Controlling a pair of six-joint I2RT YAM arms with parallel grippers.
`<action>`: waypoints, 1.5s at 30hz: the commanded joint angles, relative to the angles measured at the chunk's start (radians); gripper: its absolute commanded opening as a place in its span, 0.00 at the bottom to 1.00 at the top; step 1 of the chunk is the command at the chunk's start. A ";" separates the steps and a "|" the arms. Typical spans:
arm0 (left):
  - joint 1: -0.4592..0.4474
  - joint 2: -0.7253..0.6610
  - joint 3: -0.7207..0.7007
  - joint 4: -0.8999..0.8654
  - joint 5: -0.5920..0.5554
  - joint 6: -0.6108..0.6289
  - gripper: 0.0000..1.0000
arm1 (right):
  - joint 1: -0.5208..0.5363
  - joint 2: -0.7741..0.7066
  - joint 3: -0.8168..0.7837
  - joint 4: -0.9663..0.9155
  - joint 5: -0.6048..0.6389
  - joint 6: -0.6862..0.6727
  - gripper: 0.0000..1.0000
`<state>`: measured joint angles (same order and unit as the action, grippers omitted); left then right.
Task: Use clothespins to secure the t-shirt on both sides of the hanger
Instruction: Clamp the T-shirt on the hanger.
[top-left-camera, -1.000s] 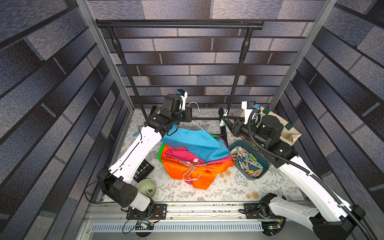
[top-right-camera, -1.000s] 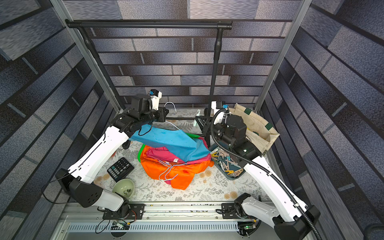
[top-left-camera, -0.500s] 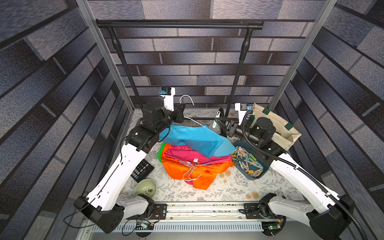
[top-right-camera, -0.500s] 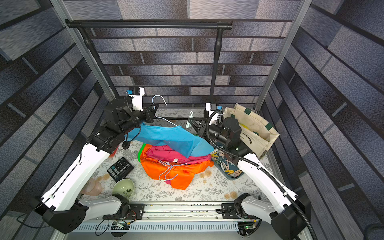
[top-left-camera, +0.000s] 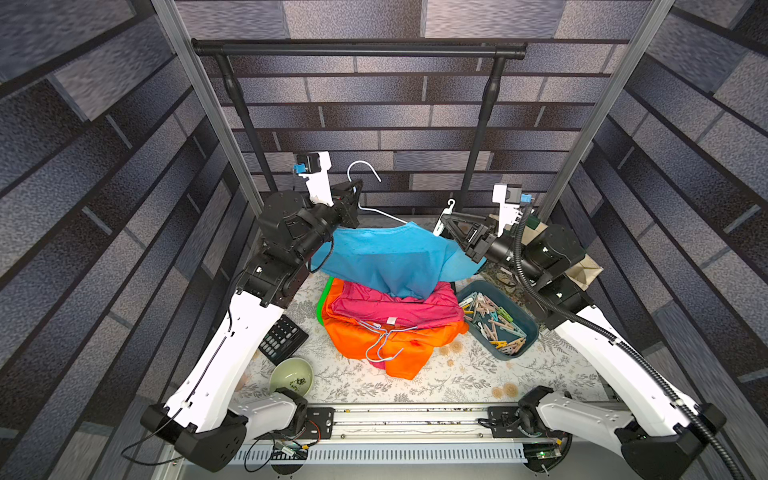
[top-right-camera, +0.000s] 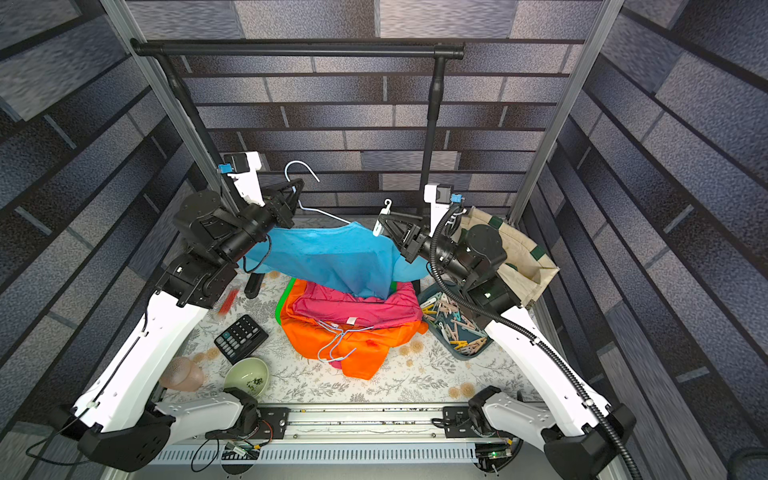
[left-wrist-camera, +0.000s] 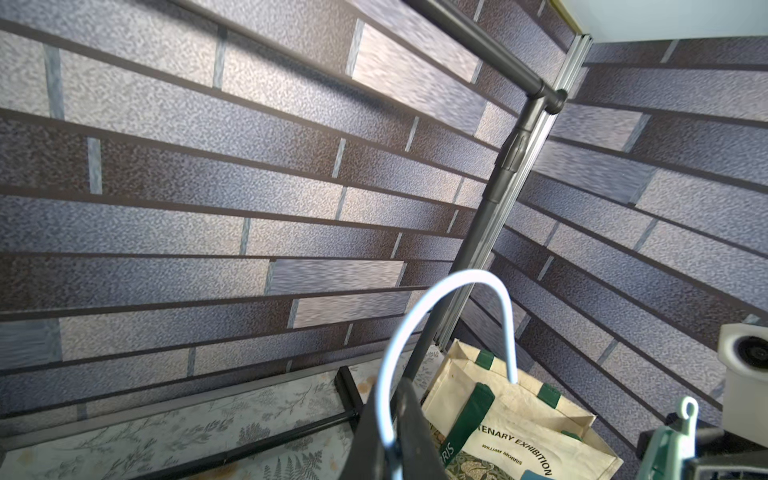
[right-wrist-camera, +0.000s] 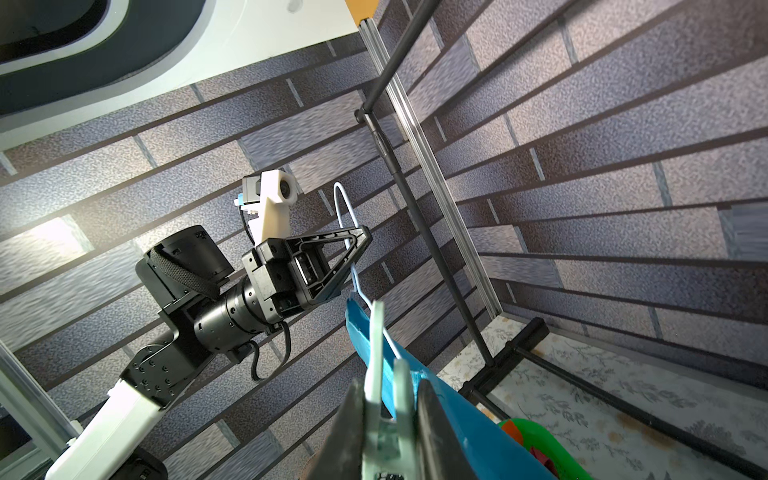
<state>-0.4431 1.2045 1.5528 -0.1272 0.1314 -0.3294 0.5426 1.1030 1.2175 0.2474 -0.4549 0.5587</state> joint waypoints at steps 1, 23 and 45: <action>0.006 -0.036 0.038 0.071 0.046 -0.039 0.00 | -0.006 0.017 0.061 -0.022 -0.036 -0.054 0.00; 0.013 -0.043 0.029 0.081 0.062 -0.084 0.00 | -0.006 0.081 0.014 0.010 -0.170 -0.060 0.00; -0.099 0.022 0.168 0.047 -0.734 0.072 0.00 | -0.006 -0.163 0.020 -0.781 0.583 -0.284 0.45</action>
<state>-0.5182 1.2026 1.6165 -0.1211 -0.3855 -0.3511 0.5426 0.9314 1.2270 -0.2962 -0.0490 0.2955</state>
